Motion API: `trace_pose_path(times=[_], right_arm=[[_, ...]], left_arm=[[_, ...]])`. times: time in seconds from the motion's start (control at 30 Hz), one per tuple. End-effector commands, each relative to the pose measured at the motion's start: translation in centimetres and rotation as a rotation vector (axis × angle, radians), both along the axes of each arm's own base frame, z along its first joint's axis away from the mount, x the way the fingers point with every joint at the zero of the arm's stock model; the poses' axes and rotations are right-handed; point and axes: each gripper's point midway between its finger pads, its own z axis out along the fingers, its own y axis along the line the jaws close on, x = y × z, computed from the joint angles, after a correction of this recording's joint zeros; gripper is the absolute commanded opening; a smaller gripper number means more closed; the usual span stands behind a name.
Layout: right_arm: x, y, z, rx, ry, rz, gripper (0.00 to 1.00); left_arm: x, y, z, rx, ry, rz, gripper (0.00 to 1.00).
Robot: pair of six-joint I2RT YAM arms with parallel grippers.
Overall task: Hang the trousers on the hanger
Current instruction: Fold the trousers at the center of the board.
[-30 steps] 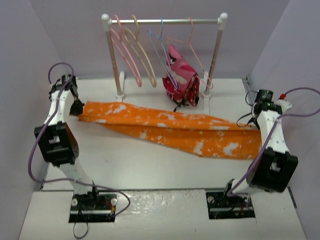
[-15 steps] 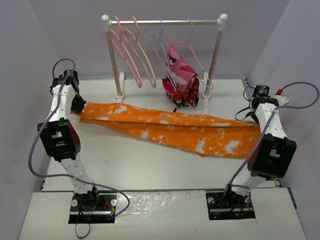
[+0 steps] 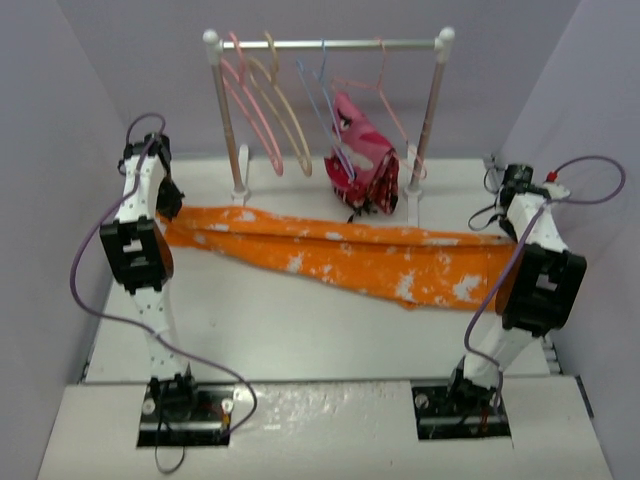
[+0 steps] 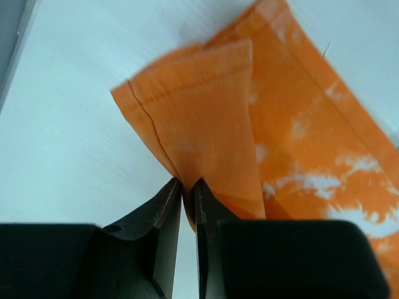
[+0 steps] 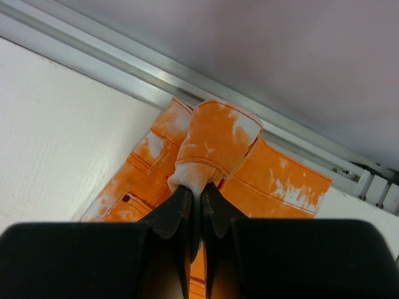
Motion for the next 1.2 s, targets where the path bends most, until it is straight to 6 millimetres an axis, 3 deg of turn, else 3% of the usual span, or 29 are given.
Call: trace_pose_path(times=[0.0, 0.13, 0.23, 0.3, 0.37, 0.43, 0.47, 0.53, 0.57, 0.6, 0.63, 0.77, 0.93, 1.03, 1.17], right_arm=[[2.5, -5.1, 4.0, -0.213, -0.058, -0.084, 0.0], [4.2, -5.0, 2.9, -0.19, -0.047, -0.052, 0.01], [5.5, -4.7, 2.5, -0.163, -0.054, -0.017, 0.03], [6.4, -4.4, 2.9, -0.151, -0.076, 0.005, 0.08], [7.9, -3.6, 3.9, -0.134, -0.105, 0.064, 0.19], [9.1, -2.8, 5.3, -0.12, -0.133, 0.131, 0.33], [9.4, -2.4, 6.2, -0.113, -0.157, 0.154, 0.41], [9.7, -1.5, 7.5, -0.102, -0.188, 0.196, 0.57], [9.6, -1.0, 8.4, -0.088, -0.215, 0.217, 0.64], [9.7, -0.9, 8.5, -0.089, -0.215, 0.222, 0.67], [9.3, -0.4, 9.4, -0.08, -0.238, 0.238, 0.72], [7.8, 2.0, 11.3, -0.024, -0.331, 0.272, 0.82], [5.5, 7.6, 7.3, 0.121, -0.349, 0.335, 0.79], [3.6, 11.5, 3.6, 0.204, -0.337, 0.382, 0.77], [2.3, 15.7, 0.8, 0.253, -0.356, 0.492, 0.76]], left_arm=[[1.9, 5.2, 2.9, 0.167, -0.066, 0.043, 0.16], [4.1, 4.5, 2.5, 0.121, -0.118, 0.014, 0.3], [6.4, 3.7, 3.3, 0.077, -0.222, -0.029, 0.39], [7.9, 3.0, 4.9, 0.051, -0.311, -0.066, 0.41], [9.1, 1.6, 6.9, 0.005, -0.427, -0.125, 0.42], [8.5, 0.7, 7.4, -0.019, -0.467, -0.15, 0.44], [8.0, 0.5, 8.8, -0.013, -0.498, -0.154, 0.44], [6.6, 0.5, 8.2, -0.004, -0.498, -0.159, 0.44], [6.0, 0.5, 9.7, 0.01, -0.533, -0.156, 0.44], [5.3, 0.5, 7.9, 0.001, -0.491, -0.151, 0.44], [4.5, 0.5, 9.2, 0.009, -0.525, -0.142, 0.44], [-0.4, -0.3, 4.6, -0.017, -0.426, -0.095, 0.44], [-2.8, -0.5, -0.3, -0.045, -0.313, -0.062, 0.44], [-3.1, -0.8, -1.9, -0.08, -0.286, -0.057, 0.44], [-2.8, -0.8, -3.7, -0.092, -0.264, -0.066, 0.44]])
